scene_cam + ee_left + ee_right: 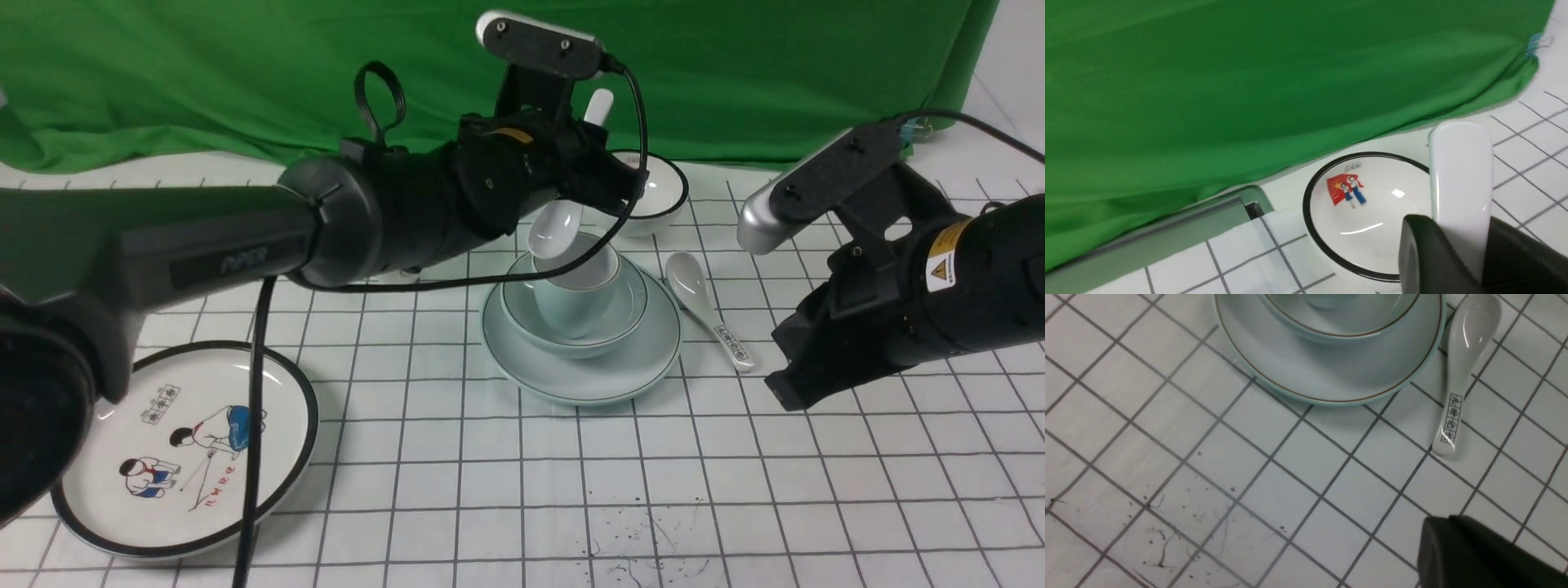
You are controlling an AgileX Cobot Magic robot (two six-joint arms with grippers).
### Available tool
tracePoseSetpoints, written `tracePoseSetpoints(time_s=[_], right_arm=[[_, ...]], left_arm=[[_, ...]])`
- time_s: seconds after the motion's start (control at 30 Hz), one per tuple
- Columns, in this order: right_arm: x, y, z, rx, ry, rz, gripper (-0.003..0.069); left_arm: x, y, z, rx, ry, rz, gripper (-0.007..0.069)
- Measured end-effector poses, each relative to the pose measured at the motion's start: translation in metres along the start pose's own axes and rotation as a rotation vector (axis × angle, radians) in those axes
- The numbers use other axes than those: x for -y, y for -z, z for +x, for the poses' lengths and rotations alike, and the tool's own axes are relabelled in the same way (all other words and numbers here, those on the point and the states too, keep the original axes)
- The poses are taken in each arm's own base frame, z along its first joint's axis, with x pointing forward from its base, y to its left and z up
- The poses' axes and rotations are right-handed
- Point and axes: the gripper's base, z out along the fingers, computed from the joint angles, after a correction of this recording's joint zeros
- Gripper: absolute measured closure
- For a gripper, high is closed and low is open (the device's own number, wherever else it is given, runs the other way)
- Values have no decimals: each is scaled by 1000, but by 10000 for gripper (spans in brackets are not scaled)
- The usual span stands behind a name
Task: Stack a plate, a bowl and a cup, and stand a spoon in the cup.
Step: Use the left arm to put the blue soup spoon into the blue teacup in the middle
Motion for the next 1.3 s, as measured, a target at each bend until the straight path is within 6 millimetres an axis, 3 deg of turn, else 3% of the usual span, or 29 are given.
tracePoseSetpoints(time_s=[0.47, 0.77, 0.9, 1.03, 1.1, 1.17, 1.3], right_arm=[[0, 0, 0, 1, 0, 0, 614], [0, 0, 0, 0, 0, 0, 614], [0, 0, 0, 1, 0, 0, 612], [0, 0, 0, 1, 1, 0, 610], [0, 0, 0, 0, 1, 0, 609], [0, 0, 1, -13, 0, -3, 610], [-1, 6, 6, -54, 10, -14, 613]], left_arm=[[18, 1, 4, -22, 15, 60, 551], [20, -7, 19, -52, -27, 67, 548], [21, -7, 20, -66, -40, 80, 478], [24, -3, 20, -116, -29, 123, 296], [25, -1, 17, -120, -21, 131, 260], [26, 10, 2, -113, -24, 158, 197], [28, 41, -32, -103, -73, 227, 201]])
